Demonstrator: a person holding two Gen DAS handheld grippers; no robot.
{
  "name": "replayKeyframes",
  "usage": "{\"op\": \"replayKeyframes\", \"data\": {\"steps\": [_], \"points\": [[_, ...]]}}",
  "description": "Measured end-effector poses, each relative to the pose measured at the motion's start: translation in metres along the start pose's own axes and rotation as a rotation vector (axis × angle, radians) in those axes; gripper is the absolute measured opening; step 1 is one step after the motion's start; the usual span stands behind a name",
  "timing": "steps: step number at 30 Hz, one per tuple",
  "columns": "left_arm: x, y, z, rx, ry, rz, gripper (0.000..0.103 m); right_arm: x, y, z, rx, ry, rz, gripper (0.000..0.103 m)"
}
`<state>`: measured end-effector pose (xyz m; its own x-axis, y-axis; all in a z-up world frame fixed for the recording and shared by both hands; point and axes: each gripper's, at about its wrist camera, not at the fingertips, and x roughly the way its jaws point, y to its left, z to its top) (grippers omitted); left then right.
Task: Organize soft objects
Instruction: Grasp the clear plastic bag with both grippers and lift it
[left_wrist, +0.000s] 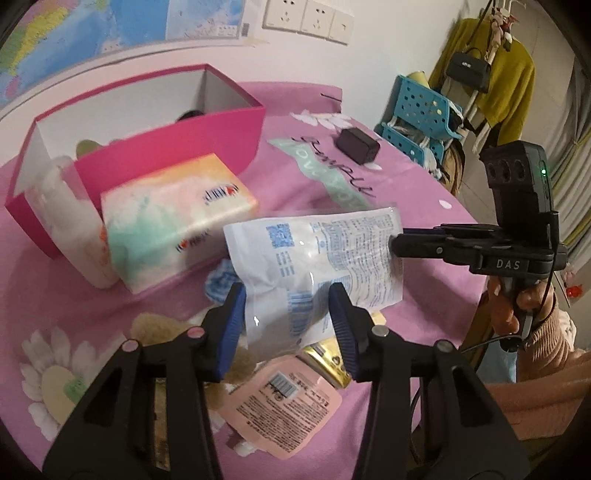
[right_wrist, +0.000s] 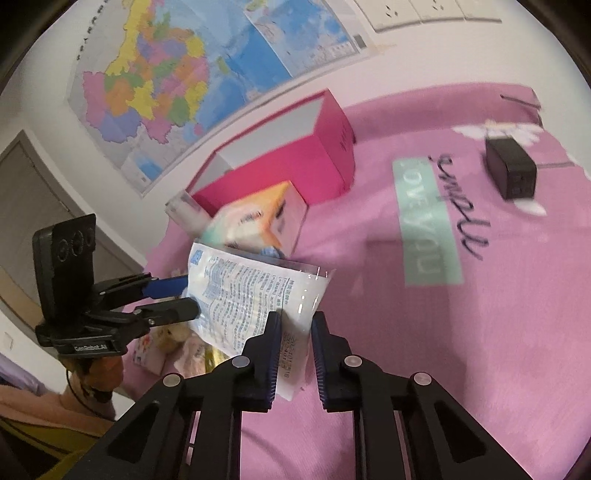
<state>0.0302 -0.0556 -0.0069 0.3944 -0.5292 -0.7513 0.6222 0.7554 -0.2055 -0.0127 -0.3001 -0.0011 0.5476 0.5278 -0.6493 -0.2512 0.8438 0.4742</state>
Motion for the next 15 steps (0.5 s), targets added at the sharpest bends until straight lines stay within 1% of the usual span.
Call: {"op": "replayKeyframes", "data": {"steps": [6, 15], "points": [[-0.013, 0.009, 0.019, -0.015, -0.052, 0.046, 0.048, -0.004, 0.016, 0.029, -0.071, -0.042, 0.004, 0.016], [-0.028, 0.021, 0.055, -0.019, -0.123, 0.117, 0.048, 0.002, 0.029, 0.072, -0.123, -0.097, 0.015, 0.016]]}}
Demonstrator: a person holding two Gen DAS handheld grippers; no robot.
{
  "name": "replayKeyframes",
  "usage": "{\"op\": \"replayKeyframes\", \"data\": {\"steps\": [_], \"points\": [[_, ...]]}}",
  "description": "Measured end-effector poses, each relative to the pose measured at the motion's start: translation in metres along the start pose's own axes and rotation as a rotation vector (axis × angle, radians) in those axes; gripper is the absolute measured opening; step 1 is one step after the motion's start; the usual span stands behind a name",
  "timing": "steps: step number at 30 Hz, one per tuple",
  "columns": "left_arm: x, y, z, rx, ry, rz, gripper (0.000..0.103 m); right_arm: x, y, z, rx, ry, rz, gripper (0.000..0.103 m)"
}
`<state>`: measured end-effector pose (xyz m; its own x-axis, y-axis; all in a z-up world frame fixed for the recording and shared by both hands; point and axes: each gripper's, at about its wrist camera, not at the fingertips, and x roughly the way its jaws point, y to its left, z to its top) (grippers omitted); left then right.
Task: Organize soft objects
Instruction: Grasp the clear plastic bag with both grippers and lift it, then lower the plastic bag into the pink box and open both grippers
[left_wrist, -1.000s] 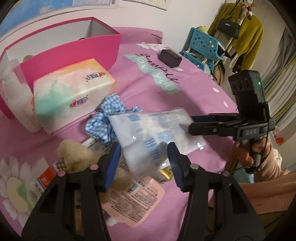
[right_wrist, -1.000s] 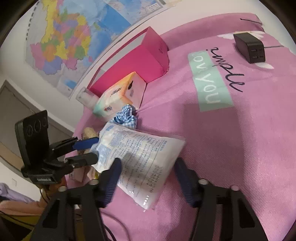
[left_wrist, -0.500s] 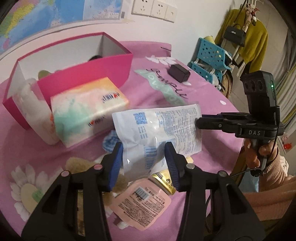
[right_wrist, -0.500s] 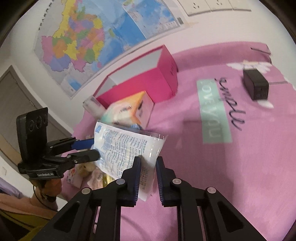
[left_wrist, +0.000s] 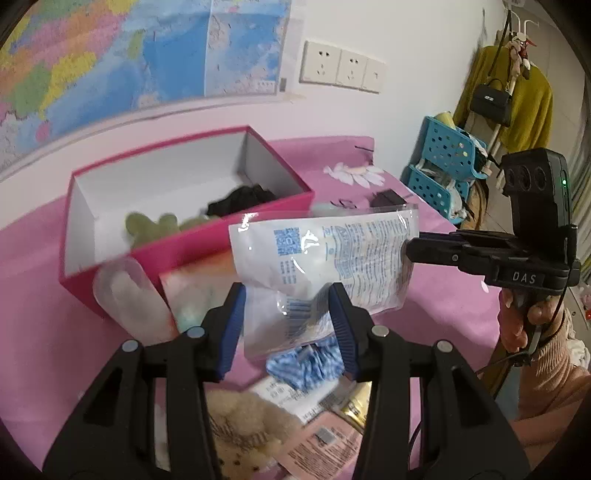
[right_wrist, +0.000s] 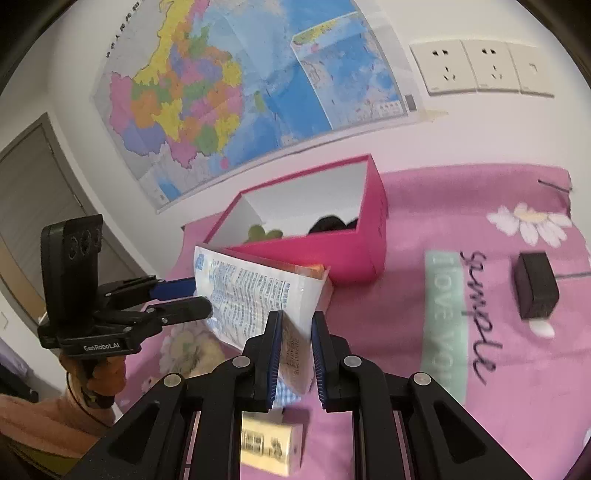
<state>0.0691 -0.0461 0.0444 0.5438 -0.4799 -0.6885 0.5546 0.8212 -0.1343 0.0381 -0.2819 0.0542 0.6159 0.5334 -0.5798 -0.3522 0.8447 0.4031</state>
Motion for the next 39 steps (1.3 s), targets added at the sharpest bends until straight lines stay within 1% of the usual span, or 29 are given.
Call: {"op": "replayKeyframes", "data": {"steps": [9, 13, 17, 22, 26, 33, 36, 39], "points": [[0.008, 0.013, 0.025, -0.018, -0.016, 0.043, 0.048, 0.011, -0.002, 0.028, -0.020, -0.019, 0.009, 0.016], [0.014, 0.019, 0.037, -0.031, -0.011, 0.061, 0.048, 0.017, 0.001, 0.046, -0.046, -0.032, 0.005, 0.016], [0.022, 0.032, 0.056, -0.074, 0.000, 0.075, 0.048, 0.029, 0.001, 0.069, -0.063, -0.039, -0.001, 0.016], [0.036, 0.046, 0.077, -0.102, 0.015, 0.123, 0.048, 0.053, -0.004, 0.097, -0.064, -0.031, -0.005, 0.016], [0.051, 0.059, 0.092, -0.126, 0.048, 0.155, 0.049, 0.078, -0.013, 0.112, -0.046, -0.013, -0.019, 0.016], [0.087, 0.083, 0.106, -0.195, 0.158, 0.204, 0.049, 0.124, -0.029, 0.129, -0.007, 0.055, -0.060, 0.016], [0.096, 0.091, 0.109, -0.222, 0.181, 0.222, 0.049, 0.135, -0.032, 0.134, -0.006, 0.061, -0.131, 0.019], [0.098, 0.096, 0.111, -0.253, 0.180, 0.230, 0.049, 0.141, -0.032, 0.134, -0.006, 0.061, -0.152, 0.020]]}}
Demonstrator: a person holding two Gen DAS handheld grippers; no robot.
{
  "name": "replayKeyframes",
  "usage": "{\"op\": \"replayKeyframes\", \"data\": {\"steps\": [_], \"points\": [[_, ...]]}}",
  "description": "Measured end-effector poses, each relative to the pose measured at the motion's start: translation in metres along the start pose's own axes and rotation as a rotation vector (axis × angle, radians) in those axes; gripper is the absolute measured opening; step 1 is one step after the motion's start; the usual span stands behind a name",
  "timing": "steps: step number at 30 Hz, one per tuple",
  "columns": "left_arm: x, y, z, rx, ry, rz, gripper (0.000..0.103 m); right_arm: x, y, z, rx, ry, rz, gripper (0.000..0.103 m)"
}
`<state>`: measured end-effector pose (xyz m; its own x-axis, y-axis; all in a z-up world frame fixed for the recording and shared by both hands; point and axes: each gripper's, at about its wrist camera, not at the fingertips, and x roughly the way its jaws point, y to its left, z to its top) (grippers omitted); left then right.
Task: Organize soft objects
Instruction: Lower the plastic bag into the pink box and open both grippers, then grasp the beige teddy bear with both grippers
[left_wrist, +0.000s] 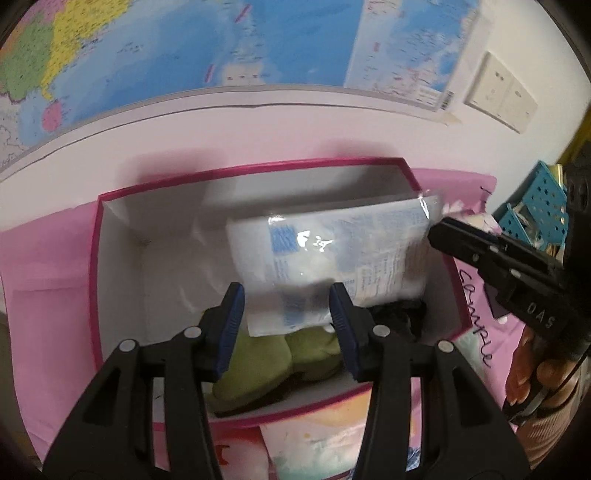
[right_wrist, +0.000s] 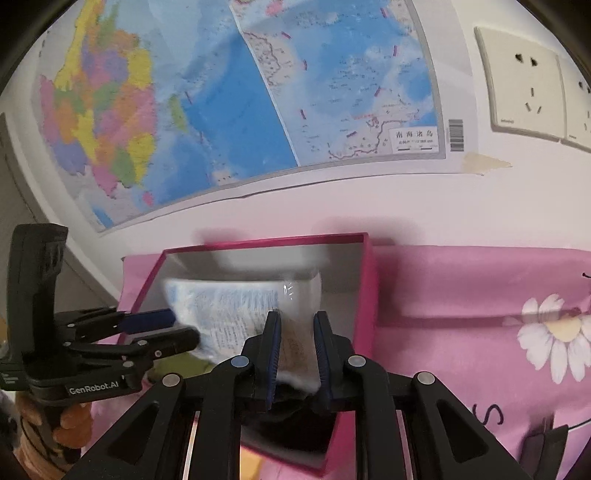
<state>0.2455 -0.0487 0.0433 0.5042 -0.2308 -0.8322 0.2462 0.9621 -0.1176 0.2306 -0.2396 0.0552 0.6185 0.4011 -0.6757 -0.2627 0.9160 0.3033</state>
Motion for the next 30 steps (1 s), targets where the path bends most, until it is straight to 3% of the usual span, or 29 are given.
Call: {"op": "replayKeyframes", "data": {"steps": [5, 11, 15, 19, 24, 30], "points": [[-0.006, 0.008, -0.002, -0.014, -0.016, -0.004, 0.054, -0.008, 0.007, -0.011, -0.031, -0.003, 0.002, 0.022], [-0.039, 0.010, -0.026, 0.041, -0.114, -0.035, 0.055, -0.034, 0.018, -0.036, -0.072, -0.004, 0.067, 0.028], [-0.076, 0.017, -0.058, 0.077, -0.186, -0.093, 0.056, -0.062, 0.034, -0.063, -0.120, 0.002, 0.158, 0.042], [-0.103, 0.031, -0.092, 0.088, -0.227, -0.126, 0.065, -0.079, 0.054, -0.093, -0.167, 0.027, 0.233, 0.060], [-0.111, 0.038, -0.145, 0.111, -0.215, -0.142, 0.065, -0.076, 0.086, -0.131, -0.217, 0.118, 0.322, 0.064], [-0.096, 0.043, -0.205, 0.109, -0.123, -0.160, 0.065, -0.045, 0.115, -0.162, -0.246, 0.243, 0.360, 0.067]]}}
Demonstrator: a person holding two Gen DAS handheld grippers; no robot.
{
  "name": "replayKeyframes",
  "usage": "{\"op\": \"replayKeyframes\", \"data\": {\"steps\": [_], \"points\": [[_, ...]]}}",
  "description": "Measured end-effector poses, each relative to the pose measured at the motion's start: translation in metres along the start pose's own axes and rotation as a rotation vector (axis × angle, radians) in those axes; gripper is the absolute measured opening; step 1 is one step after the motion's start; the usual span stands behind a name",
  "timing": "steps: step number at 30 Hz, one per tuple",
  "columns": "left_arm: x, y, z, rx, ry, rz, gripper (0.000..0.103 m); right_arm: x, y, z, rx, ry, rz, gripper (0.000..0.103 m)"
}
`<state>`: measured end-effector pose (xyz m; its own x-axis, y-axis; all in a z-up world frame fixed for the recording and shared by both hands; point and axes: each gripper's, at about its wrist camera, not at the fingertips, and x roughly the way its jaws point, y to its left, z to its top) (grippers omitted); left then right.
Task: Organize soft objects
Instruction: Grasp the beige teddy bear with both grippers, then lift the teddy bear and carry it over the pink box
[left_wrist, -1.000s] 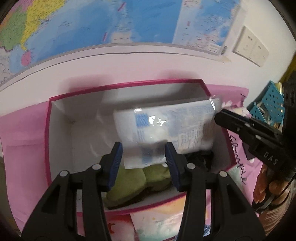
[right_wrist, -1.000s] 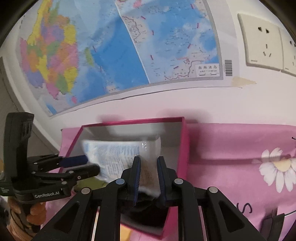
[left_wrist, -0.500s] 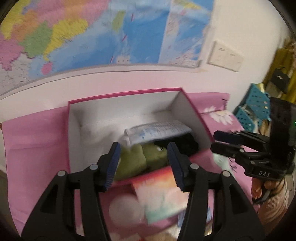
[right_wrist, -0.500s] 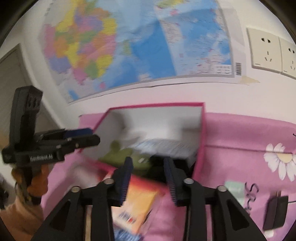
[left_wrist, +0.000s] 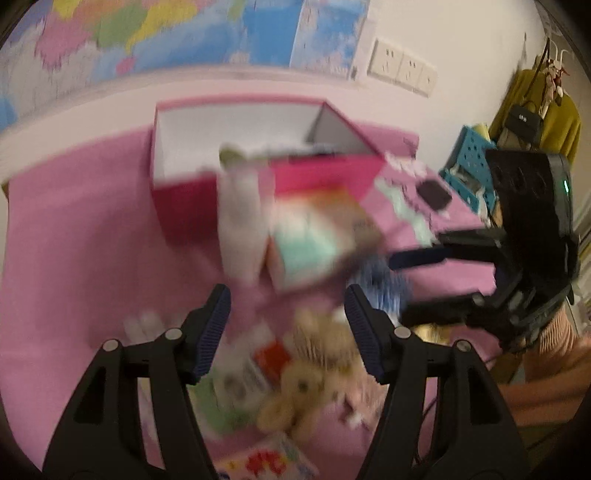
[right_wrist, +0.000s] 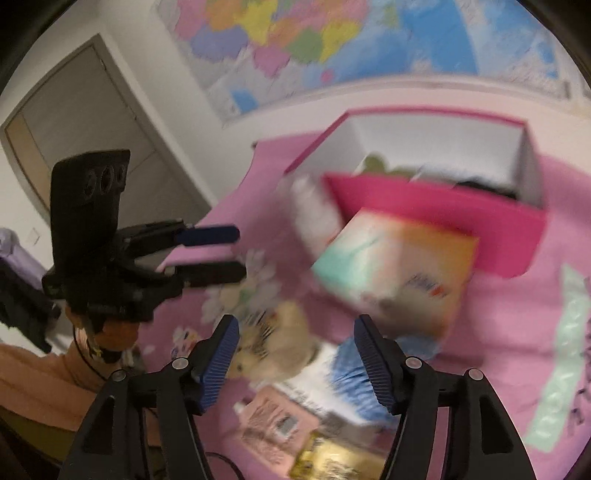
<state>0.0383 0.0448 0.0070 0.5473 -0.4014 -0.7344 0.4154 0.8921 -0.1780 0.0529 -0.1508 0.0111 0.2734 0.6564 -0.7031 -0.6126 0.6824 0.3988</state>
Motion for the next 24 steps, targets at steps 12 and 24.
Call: {"op": "replayKeyframes", "data": {"steps": [12, 24], "points": [[0.015, 0.007, -0.065, -0.064, 0.107, -0.046, 0.065, 0.072, -0.007, 0.005, 0.044, 0.148, 0.029, 0.067], [0.025, -0.011, -0.068, 0.013, 0.121, -0.051, 0.065, 0.050, -0.018, -0.009, 0.112, 0.060, 0.062, 0.024]]}}
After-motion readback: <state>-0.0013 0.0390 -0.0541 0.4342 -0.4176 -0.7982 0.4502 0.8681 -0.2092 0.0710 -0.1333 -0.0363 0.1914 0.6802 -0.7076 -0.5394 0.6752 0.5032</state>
